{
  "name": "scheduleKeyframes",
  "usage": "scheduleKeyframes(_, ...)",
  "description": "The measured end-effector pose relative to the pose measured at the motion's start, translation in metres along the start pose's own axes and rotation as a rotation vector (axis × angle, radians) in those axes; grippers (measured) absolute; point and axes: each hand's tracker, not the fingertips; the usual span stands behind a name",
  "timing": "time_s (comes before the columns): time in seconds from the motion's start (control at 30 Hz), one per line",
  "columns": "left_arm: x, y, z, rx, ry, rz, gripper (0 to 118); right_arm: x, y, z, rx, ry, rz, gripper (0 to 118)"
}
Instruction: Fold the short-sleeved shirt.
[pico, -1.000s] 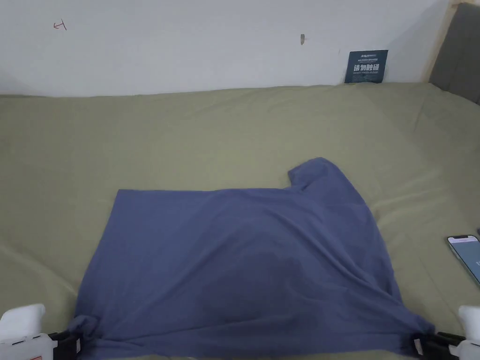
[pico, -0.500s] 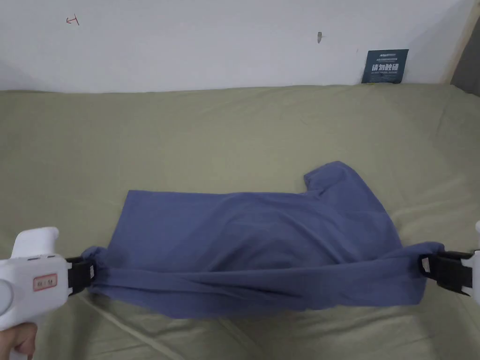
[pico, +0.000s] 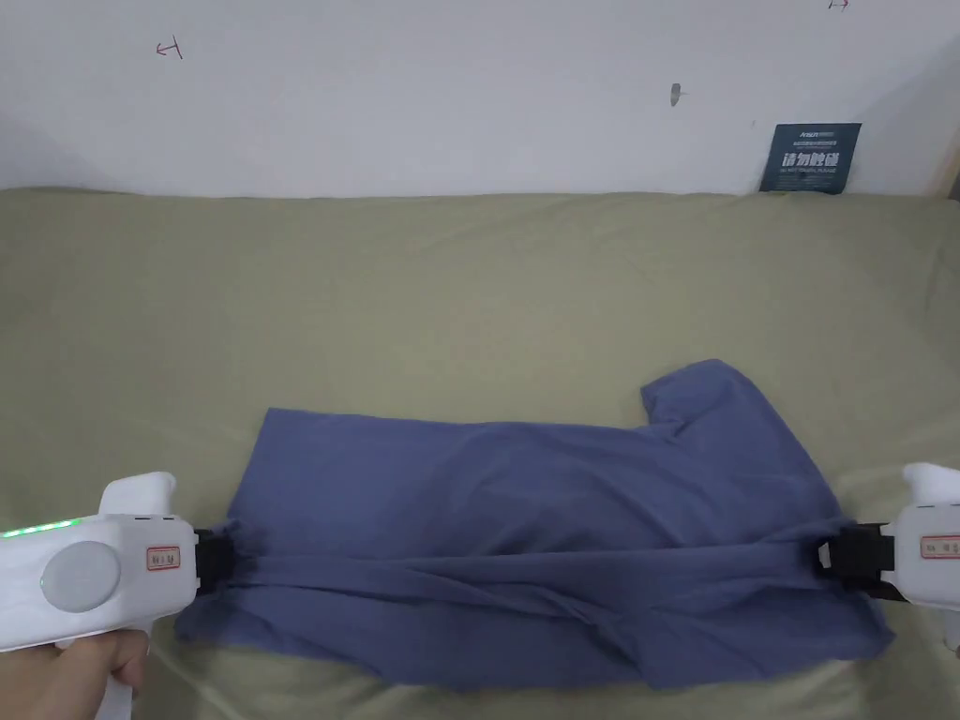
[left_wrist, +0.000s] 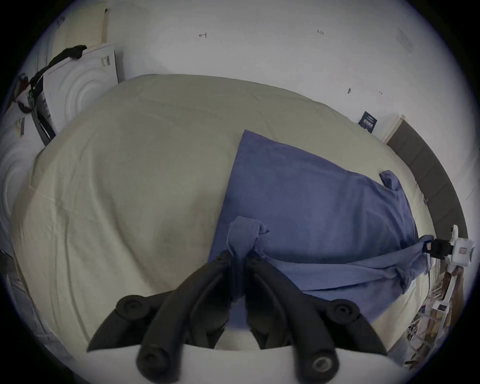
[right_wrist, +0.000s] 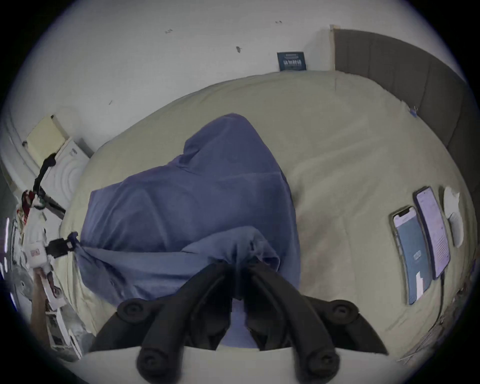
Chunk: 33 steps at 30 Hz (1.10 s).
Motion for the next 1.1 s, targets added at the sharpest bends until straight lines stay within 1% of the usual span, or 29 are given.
scheduleKeyframes(0.03, -0.004, -0.001, 0.0, 0.016, -0.001, 0.02, 51, 0.001, -0.001, 0.003, -0.005, 0.0, -0.012, 56)
scheduleKeyframes(0.07, -0.007, -0.002, 0.002, 0.023, 0.015, 0.032, 93, 0.003, -0.004, 0.006, 0.0, -0.004, -0.022, 94)
scheduleKeyframes(0.1, -0.01, -0.005, 0.004, 0.021, 0.017, 0.036, 118, 0.005, -0.01, 0.011, 0.006, 0.003, -0.027, 118)
scheduleKeyframes(0.13, -0.011, -0.008, 0.017, 0.074, -0.001, 0.048, 116, 0.006, -0.015, 0.021, 0.09, 0.008, -0.023, 116)
scheduleKeyframes(0.17, -0.012, -0.008, 0.03, 0.058, 0.009, 0.038, 113, 0.005, -0.022, 0.027, 0.059, 0.035, -0.027, 116)
scheduleKeyframes(0.2, -0.013, -0.009, 0.042, 0.058, 0.014, 0.032, 112, 0.003, -0.029, 0.033, 0.05, 0.029, -0.024, 116)
scheduleKeyframes(0.27, -0.013, -0.019, 0.065, 0.103, 0.043, 0.021, 108, 0.0, -0.046, 0.045, 0.053, 0.018, 0.008, 116)
scheduleKeyframes(0.3, -0.018, -0.031, 0.068, 0.108, 0.043, 0.014, 104, -0.002, -0.057, 0.05, 0.065, 0.01, 0.03, 115)
scheduleKeyframes(0.33, -0.02, -0.04, 0.075, 0.115, 0.044, 0.01, 92, -0.004, -0.068, 0.055, 0.074, -0.01, 0.056, 111)
scheduleKeyframes(0.37, -0.02, -0.048, 0.082, 0.126, 0.053, 0.008, 74, -0.006, -0.079, 0.06, 0.09, -0.023, 0.073, 99)
scheduleKeyframes(0.4, -0.02, -0.055, 0.089, 0.13, 0.062, -0.001, 44, -0.008, -0.09, 0.066, 0.108, -0.031, 0.083, 73)
scheduleKeyframes(0.43, -0.024, -0.062, 0.087, 0.125, 0.065, -0.023, 3, -0.01, -0.1, 0.07, 0.127, -0.052, 0.095, 23)
scheduleKeyframes(0.47, -0.024, -0.068, 0.088, 0.121, 0.068, -0.033, 0, -0.011, -0.108, 0.071, 0.13, -0.059, 0.093, 2)
scheduleKeyframes(0.5, -0.022, -0.074, 0.09, 0.12, 0.065, -0.03, 0, -0.013, -0.115, 0.072, 0.132, -0.079, 0.093, 2)
scheduleKeyframes(0.53, -0.023, -0.076, 0.091, 0.096, 0.046, -0.039, 0, -0.01, -0.123, 0.078, 0.149, -0.077, 0.075, 2)
scheduleKeyframes(0.57, -0.019, -0.078, 0.09, 0.067, 0.018, -0.04, 0, -0.007, -0.126, 0.079, 0.134, -0.044, 0.068, 2)
scheduleKeyframes(0.6, -0.017, -0.079, 0.09, 0.076, 0.024, -0.039, 0, -0.005, -0.129, 0.079, 0.126, -0.038, 0.057, 2)
scheduleKeyframes(0.63, -0.015, -0.078, 0.088, 0.075, 0.031, -0.043, 1, -0.005, -0.131, 0.08, 0.13, -0.048, 0.058, 2)
scheduleKeyframes(0.67, -0.014, -0.075, 0.086, 0.071, 0.033, -0.043, 25, -0.004, -0.131, 0.081, 0.131, -0.05, 0.061, 2)
scheduleKeyframes(0.7, -0.019, -0.07, 0.077, 0.053, 0.016, -0.018, 70, -0.002, -0.131, 0.082, 0.133, -0.051, 0.06, 2)
scheduleKeyframes(0.73, -0.021, -0.065, 0.072, 0.035, 0.004, 0.01, 97, 0.0, -0.13, 0.082, 0.132, -0.05, 0.053, 2)
scheduleKeyframes(0.77, -0.022, -0.06, 0.064, 0.003, -0.013, 0.026, 105, 0.002, -0.129, 0.082, 0.131, -0.045, 0.05, 2)
scheduleKeyframes(0.8, -0.022, -0.055, 0.057, -0.004, -0.007, 0.025, 105, -0.001, -0.129, 0.084, 0.136, -0.049, 0.048, 2)
scheduleKeyframes(0.83, -0.014, -0.055, 0.055, 0.011, 0.011, 0.011, 118, 0.0, -0.127, 0.085, 0.136, -0.051, 0.054, 2)
scheduleKeyframes(0.9, -0.007, -0.047, 0.041, -0.021, 0.041, -0.001, 118, 0.005, -0.123, 0.082, 0.134, -0.05, 0.067, 2)
scheduleKeyframes(1.0, -0.004, -0.041, 0.015, -0.078, 0.076, 0.038, 117, 0.012, -0.116, 0.077, 0.126, -0.047, 0.073, 2)
scheduleKeyframes(1.07, -0.001, -0.037, 0.003, -0.1, 0.058, 0.089, 107, 0.008, -0.115, 0.076, 0.119, -0.052, 0.081, 2)
scheduleKeyframes(1.1, 0.002, -0.037, -0.001, -0.106, 0.091, 0.1, 106, 0.009, -0.114, 0.074, 0.115, -0.052, 0.085, 2)
